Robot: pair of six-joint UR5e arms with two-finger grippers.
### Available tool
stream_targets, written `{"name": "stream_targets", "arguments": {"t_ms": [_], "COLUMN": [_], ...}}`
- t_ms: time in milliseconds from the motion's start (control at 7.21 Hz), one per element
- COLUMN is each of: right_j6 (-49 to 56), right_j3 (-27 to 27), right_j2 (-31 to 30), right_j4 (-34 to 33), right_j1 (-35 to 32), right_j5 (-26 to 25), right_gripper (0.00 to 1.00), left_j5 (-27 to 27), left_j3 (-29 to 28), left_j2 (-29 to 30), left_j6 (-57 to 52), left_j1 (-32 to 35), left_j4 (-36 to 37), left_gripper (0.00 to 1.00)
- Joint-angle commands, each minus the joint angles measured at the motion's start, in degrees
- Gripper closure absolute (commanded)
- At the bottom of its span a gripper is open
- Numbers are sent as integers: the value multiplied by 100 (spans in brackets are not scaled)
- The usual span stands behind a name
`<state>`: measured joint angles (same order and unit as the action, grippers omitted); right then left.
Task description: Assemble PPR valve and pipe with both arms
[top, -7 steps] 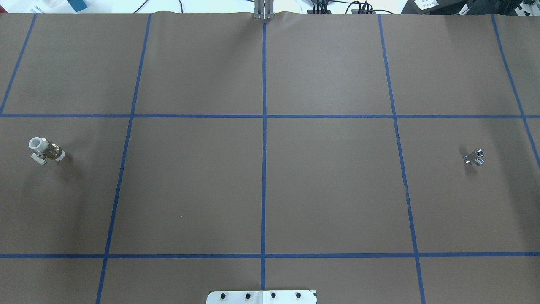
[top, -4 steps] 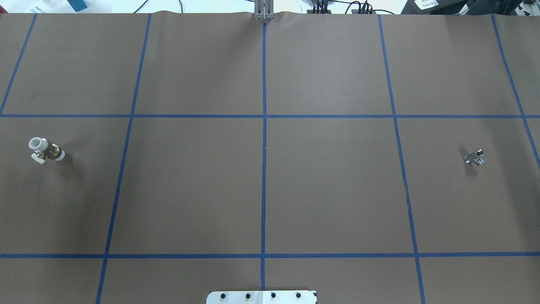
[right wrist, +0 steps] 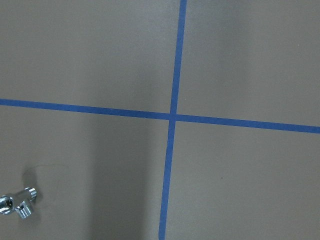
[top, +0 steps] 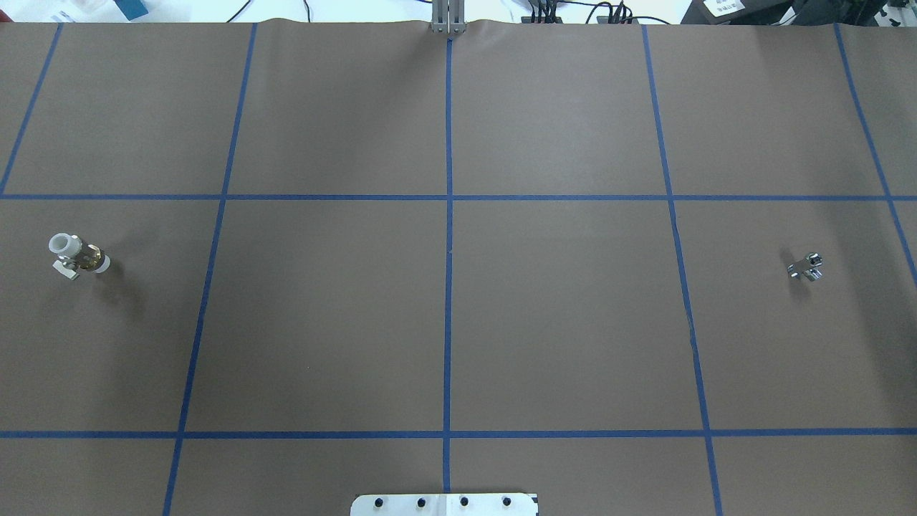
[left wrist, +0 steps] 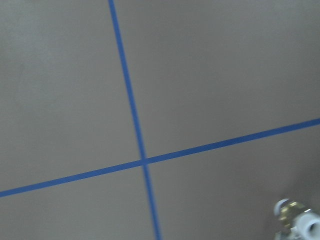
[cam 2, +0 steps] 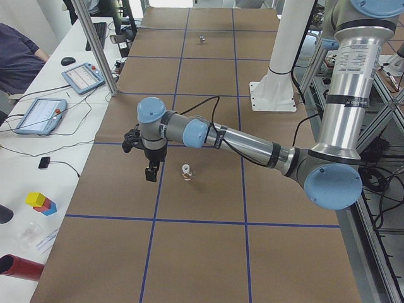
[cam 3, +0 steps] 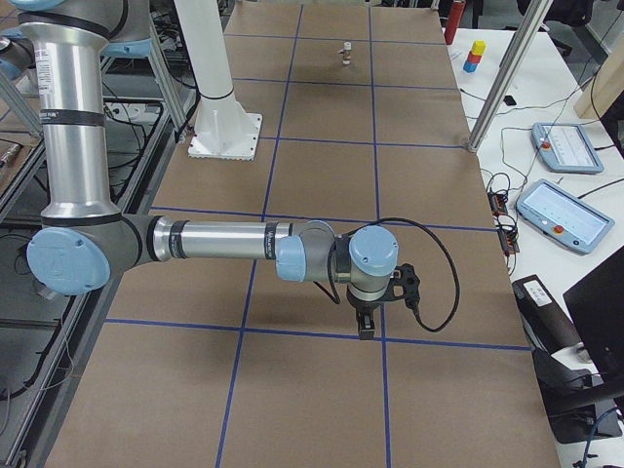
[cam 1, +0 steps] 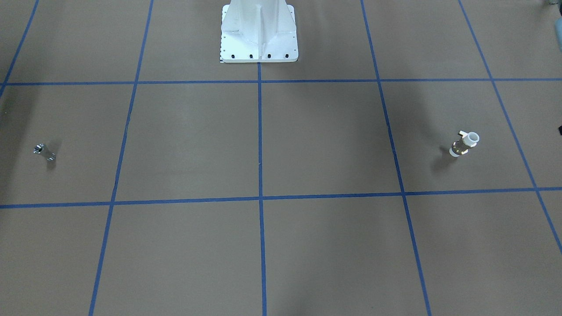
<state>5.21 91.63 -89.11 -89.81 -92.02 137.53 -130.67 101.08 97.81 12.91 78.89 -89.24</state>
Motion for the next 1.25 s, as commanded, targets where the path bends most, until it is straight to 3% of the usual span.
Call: {"name": "stream_targets", "arguments": {"t_ms": [0, 555, 1109], "right_j6": [6, 6, 6], "right_j3": [92, 92, 83], "right_j2": [-27, -28, -19], "right_j4": [8, 8, 8], "right_j1": [0, 9, 9], "right_j5": [2, -16, -16], "right_gripper": [1, 1, 1], "left_j5": [15, 392, 410], "left_j3": [131, -368, -458], "left_j2": [46, -280, -429], "left_j6": [1317, 2250, 2207], "left_j1": [-811, -1743, -1912], "left_j4": [-390, -1716, -1772], "left_gripper": [0, 0, 0]}}
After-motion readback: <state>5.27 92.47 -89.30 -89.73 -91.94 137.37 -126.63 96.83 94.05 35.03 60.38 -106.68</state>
